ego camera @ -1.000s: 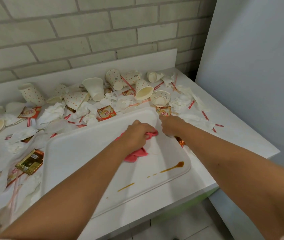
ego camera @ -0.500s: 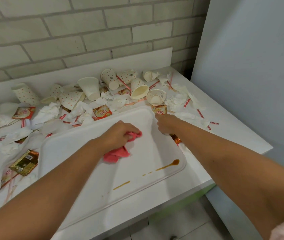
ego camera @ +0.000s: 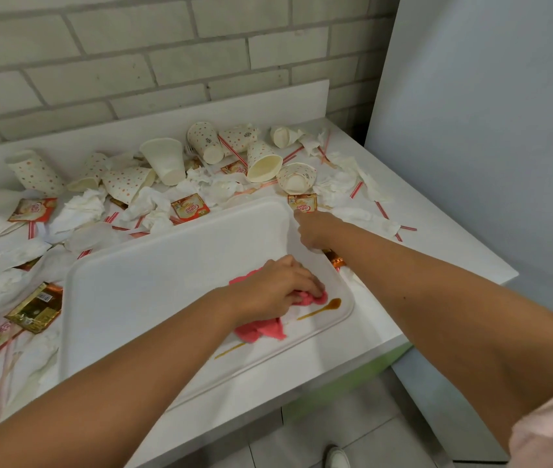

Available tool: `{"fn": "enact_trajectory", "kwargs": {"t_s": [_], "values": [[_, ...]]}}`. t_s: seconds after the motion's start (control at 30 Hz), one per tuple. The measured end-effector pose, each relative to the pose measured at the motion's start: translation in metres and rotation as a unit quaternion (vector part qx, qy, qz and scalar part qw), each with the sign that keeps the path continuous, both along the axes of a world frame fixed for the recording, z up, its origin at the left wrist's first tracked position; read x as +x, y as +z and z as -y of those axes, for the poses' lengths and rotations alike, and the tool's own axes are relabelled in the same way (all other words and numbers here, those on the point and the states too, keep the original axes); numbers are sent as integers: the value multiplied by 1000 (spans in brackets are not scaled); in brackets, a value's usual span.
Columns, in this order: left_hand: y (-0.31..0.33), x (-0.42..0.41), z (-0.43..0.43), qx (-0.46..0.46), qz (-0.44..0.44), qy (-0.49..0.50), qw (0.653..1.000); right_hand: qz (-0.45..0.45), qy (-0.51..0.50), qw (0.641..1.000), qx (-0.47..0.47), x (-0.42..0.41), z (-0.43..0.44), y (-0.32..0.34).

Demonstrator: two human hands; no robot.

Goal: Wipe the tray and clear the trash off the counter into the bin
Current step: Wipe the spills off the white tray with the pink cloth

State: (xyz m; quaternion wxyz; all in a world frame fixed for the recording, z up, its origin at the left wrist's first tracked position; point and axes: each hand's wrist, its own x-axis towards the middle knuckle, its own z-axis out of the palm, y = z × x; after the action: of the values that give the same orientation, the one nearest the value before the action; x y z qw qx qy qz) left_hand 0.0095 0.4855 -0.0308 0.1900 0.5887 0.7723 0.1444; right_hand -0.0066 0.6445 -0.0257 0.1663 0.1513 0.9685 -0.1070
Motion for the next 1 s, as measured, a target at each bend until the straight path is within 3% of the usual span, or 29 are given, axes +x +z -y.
{"fn": "enact_trajectory", "kwargs": {"t_s": [0.27,0.5,0.67,0.87,1.0], "values": [[-5,9,-20,20,-26,103,994,2,-6,999,37,-1,3,-3],[1,25,-14,-23,-43,-20,999,8,3,999,35,0,2,0],[9,17,2,-24,-28,-41,998,13,-3,999,32,2,5,3],[18,12,30,67,14,52,996,23,-6,999,24,6,8,9],[25,8,52,161,48,159,973,13,-1,998,54,10,12,16]]}}
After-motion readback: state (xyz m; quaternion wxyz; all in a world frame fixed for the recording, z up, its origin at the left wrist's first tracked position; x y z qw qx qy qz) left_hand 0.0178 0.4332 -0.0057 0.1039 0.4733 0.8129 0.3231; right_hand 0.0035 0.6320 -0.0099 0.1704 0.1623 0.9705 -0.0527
